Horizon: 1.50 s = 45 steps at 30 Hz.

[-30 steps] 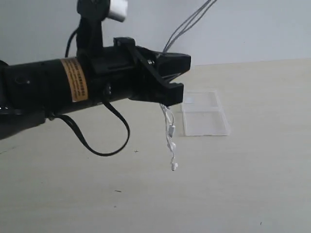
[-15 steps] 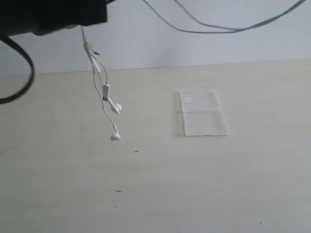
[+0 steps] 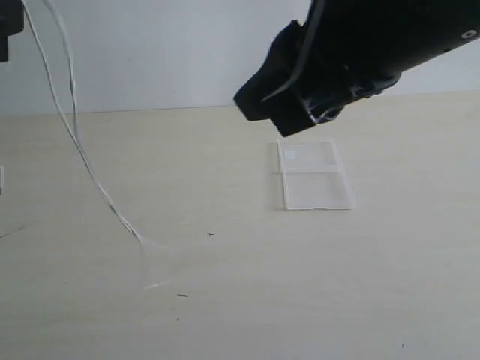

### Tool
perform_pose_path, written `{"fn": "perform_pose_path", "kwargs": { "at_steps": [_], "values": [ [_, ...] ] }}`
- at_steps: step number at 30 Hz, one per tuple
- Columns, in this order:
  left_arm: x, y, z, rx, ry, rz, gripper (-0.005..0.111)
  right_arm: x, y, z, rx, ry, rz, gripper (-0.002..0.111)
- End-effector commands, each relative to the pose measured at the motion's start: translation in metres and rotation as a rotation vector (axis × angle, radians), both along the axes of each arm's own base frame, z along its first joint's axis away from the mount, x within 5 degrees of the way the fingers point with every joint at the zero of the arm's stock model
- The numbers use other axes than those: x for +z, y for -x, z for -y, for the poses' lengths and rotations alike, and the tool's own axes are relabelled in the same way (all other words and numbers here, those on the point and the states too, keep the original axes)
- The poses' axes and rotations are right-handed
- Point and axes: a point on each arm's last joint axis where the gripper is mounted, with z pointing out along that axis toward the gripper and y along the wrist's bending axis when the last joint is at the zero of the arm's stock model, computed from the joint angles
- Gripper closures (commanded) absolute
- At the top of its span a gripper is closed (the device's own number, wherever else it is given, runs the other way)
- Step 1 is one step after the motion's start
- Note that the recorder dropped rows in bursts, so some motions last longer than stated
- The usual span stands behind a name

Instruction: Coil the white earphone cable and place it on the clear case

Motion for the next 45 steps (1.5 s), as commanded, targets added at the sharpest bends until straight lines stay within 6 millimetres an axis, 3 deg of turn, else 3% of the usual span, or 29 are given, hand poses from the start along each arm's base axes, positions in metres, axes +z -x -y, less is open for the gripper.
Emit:
{"fn": "perform_pose_path", "kwargs": {
  "at_steps": [1,6,15,22,30,38,45],
  "values": [
    [0.001,0.004,-0.014,0.066,-0.121,-0.004,0.107,0.000,-0.004,-0.004,0.011,-0.035,0.019,0.040],
    [0.008,0.011,-0.023,0.106,-0.140,0.037,0.107,0.001,-0.002,-0.005,0.010,-0.053,0.006,0.038],
    [0.025,0.028,-0.043,0.204,0.008,0.192,0.107,0.005,-0.001,-0.009,0.032,-0.115,0.003,0.038],
    [0.011,0.031,-0.035,0.105,0.062,0.252,0.107,0.009,0.008,-0.026,0.251,-0.231,0.017,0.038],
    [0.008,0.031,-0.024,0.000,0.118,0.277,0.107,-0.013,-0.005,-0.050,0.418,-0.229,0.051,0.038],
    [0.013,0.029,-0.027,0.055,0.233,0.307,0.107,-0.040,-0.030,-0.070,0.359,-0.262,0.005,0.038],
    [0.009,0.020,-0.016,0.010,0.200,0.305,0.107,-0.046,-0.039,-0.086,0.401,-0.391,0.048,0.038]
  ]
}}
